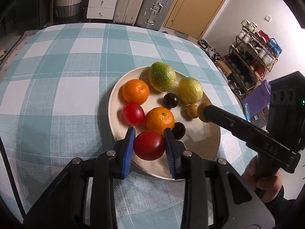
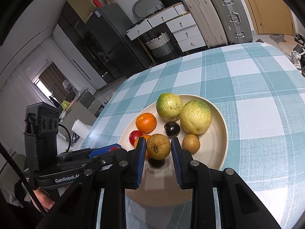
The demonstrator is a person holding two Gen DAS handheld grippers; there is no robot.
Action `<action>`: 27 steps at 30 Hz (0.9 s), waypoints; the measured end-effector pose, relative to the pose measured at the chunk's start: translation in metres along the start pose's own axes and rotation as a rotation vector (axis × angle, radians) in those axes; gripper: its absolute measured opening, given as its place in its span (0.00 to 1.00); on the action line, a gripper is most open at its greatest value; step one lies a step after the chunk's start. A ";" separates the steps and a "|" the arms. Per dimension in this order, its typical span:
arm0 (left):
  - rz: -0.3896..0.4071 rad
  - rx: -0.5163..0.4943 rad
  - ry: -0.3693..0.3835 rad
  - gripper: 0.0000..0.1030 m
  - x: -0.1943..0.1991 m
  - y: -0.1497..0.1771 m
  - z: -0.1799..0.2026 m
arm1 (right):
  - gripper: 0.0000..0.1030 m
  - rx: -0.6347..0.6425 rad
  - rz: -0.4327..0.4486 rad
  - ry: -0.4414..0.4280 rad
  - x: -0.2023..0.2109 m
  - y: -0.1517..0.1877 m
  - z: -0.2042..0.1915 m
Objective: Organize fruits
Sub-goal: 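Carry the tomato and pear onto the cream plate and open both tools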
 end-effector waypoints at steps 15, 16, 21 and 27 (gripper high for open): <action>0.011 0.028 0.032 0.27 -0.006 -0.003 -0.006 | 0.29 -0.024 -0.049 0.020 -0.030 -0.002 0.010; 0.009 0.034 0.043 0.27 -0.006 -0.004 -0.006 | 0.35 -0.024 -0.045 0.025 -0.030 -0.002 0.010; 0.044 0.040 0.053 0.31 0.005 -0.010 -0.006 | 0.48 -0.003 0.022 0.010 -0.012 -0.009 0.004; 0.107 0.041 0.028 0.39 0.028 -0.017 -0.007 | 0.50 0.021 0.098 0.015 0.012 -0.016 -0.003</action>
Point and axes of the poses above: each gripper's, at about its wrist camera, not at the fingertips, and x roughly against the way its jaws point, z to its right, y to its underside, the point moved 8 cm from there along -x, roughly the way its jaws point, and after that the axes turned 6 degrees about -x, right-handed, at the moved point
